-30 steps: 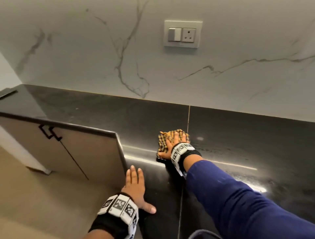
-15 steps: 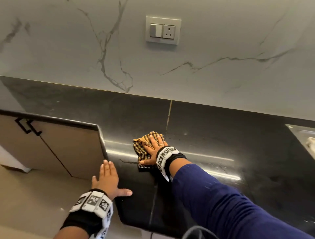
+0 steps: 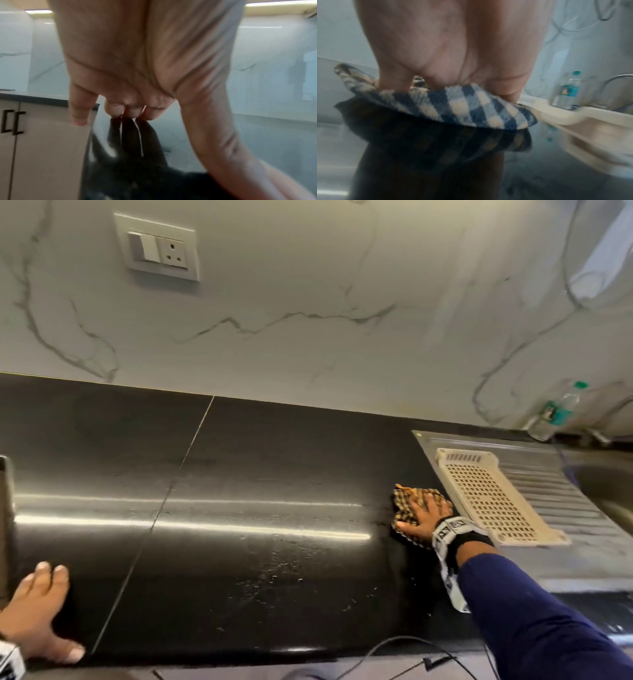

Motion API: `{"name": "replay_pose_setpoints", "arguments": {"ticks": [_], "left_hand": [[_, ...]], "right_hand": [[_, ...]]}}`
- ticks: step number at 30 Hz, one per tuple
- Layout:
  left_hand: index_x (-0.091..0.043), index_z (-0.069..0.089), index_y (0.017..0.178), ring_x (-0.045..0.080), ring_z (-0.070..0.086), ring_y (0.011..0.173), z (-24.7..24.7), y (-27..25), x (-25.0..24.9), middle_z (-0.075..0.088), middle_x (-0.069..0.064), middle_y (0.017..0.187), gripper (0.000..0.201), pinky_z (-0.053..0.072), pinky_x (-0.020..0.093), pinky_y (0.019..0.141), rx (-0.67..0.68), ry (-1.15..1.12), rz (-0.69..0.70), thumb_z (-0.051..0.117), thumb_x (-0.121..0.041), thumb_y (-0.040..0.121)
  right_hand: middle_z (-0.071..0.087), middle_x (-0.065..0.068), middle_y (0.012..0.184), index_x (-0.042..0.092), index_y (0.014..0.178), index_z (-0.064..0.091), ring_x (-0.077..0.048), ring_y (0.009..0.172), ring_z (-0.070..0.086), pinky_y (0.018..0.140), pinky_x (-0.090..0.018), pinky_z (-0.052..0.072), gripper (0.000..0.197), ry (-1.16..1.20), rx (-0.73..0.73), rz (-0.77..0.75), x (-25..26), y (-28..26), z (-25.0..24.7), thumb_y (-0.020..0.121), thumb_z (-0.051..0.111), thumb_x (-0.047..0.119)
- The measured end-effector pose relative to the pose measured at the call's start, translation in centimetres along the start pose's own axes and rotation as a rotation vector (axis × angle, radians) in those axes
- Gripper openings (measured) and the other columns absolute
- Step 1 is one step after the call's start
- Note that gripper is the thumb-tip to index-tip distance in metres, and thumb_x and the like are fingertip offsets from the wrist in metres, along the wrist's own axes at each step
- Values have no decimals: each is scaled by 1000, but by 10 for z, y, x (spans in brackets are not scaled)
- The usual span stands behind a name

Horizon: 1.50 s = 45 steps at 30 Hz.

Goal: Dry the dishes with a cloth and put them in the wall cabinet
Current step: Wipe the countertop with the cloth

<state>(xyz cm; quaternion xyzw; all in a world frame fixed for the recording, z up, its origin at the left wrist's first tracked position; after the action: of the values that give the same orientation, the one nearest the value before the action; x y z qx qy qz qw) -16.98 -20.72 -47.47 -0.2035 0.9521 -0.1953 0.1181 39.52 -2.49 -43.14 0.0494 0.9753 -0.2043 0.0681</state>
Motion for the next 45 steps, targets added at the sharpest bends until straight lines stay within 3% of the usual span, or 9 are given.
{"name": "replay_pose_setpoints", "arguments": {"ticks": [3, 10, 18, 23, 27, 31, 35, 42, 45], "left_hand": [[7, 29, 136, 40, -2, 142, 19, 19, 31, 2, 30, 151, 124, -3, 42, 116, 11, -85, -74, 96, -11, 33], [-6, -12, 146, 37, -15, 141, -14, -5, -3, -22, 17, 153, 132, 11, 43, 116, 134, 142, -54, 74, -60, 62], [-2, -15, 144, 40, -9, 142, -23, -35, -9, -13, 25, 152, 136, 13, 51, 113, 102, 62, -145, 69, -69, 60], [4, -19, 142, 36, -21, 140, -14, -37, 5, -25, 26, 149, 138, -3, 50, 113, 75, -24, 14, 57, -78, 61], [1, -24, 141, 30, -25, 139, -14, -40, 29, -32, 20, 148, 169, -11, 43, 113, 99, -94, 189, 22, -101, 15], [-4, -28, 140, 17, -24, 139, -8, -40, 48, -28, 7, 152, 143, -7, 42, 114, 46, -273, 224, 66, -70, 56], [-5, -36, 134, 30, -22, 141, -2, -44, 54, -27, 13, 152, 148, 0, 42, 115, -62, -428, 135, 80, -53, 57], [-9, -42, 121, 21, -36, 130, -1, -52, 35, -37, 11, 144, 145, -15, 34, 111, -153, -305, 242, 75, -61, 55], [-8, -39, 128, 21, -38, 130, -1, -55, 8, -40, 10, 141, 146, -19, 35, 109, -121, -172, 342, 56, -85, 47]], "right_hand": [[-20, -11, 155, 34, 147, -10, -36, 142, -15, 116, -46, -5, 86, 62, 56, 100, -42, -3, 17, 83, 33, 72], [-20, -12, 154, 31, 148, -11, -42, 140, -14, 115, -51, -6, 86, 60, 62, 166, 9, -23, 23, 83, 28, 74], [-21, -15, 154, 29, 148, -10, -40, 140, -18, 114, -50, -10, 90, -17, 17, -33, 164, -56, 2, 81, 26, 76], [-19, -16, 154, 31, 148, -9, -40, 140, -18, 114, -52, -10, 91, -26, -34, -197, 287, -73, -11, 79, 30, 76], [-18, -14, 154, 33, 147, -6, -43, 139, -19, 113, -55, -9, 94, -36, -45, -364, 390, -91, -16, 76, 34, 79], [-21, -11, 154, 34, 148, -2, -43, 138, -21, 114, -54, -9, 90, -43, -38, -530, 470, -127, -20, 79, 39, 74], [-23, -11, 154, 31, 148, -2, -43, 137, -24, 112, -57, -10, 87, -157, -46, -696, 527, -167, -12, 82, 38, 71], [-22, -6, 155, 32, 149, 6, -35, 140, -21, 115, -50, -11, 78, -296, -67, -932, 483, -178, 11, 85, 34, 69], [-23, -6, 154, 31, 149, 6, -34, 139, -24, 114, -48, -14, 80, -333, -47, -921, 421, -162, 16, 85, 36, 69]]}}
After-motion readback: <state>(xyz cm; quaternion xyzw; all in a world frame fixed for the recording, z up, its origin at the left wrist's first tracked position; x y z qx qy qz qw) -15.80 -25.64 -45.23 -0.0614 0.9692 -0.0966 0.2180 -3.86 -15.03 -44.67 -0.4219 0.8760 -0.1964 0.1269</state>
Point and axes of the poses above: each hand's wrist, its own y-axis towards the middle knuckle, its own z-axis out of the palm, x = y × z, the point moved 1 cm from there along y, towards the middle knuckle
